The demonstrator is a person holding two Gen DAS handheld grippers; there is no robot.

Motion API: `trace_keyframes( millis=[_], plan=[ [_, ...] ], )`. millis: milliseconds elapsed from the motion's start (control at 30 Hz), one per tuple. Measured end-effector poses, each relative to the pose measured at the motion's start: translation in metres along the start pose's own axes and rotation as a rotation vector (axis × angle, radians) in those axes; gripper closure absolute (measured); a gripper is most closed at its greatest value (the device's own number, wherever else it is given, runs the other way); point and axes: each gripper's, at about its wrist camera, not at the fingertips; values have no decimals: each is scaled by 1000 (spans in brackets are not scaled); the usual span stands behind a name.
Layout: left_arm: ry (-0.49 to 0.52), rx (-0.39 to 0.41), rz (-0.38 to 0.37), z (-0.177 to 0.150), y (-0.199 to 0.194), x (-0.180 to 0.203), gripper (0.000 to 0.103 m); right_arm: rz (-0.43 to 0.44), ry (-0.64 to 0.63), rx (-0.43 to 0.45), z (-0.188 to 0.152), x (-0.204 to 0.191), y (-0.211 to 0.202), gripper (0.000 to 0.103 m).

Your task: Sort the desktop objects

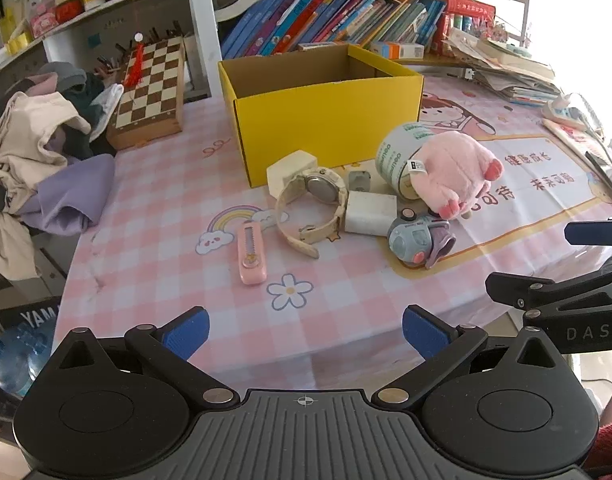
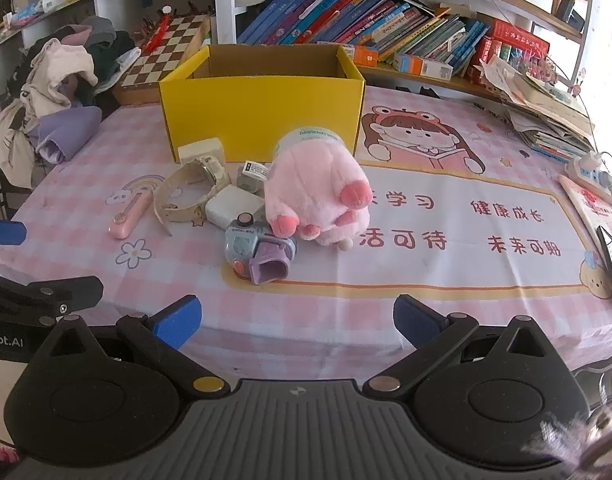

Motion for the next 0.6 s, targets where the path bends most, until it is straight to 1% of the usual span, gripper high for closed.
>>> trace_keyframes(
  millis=[233, 600],
  plan=[
    [-6, -11, -4, 0, 0, -2, 0, -2, 4, -5, 6, -2, -2, 0],
    [-6, -15, -9, 2, 2, -4, 0, 4, -5, 1, 4, 0, 3, 0]
  ],
)
Point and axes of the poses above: each gripper's, at about its wrist camera, not at the fingertips, and y roughly the way its jaws point, x to its right, z to its top, and after that the axes turned 5 degrees about x, right-handed
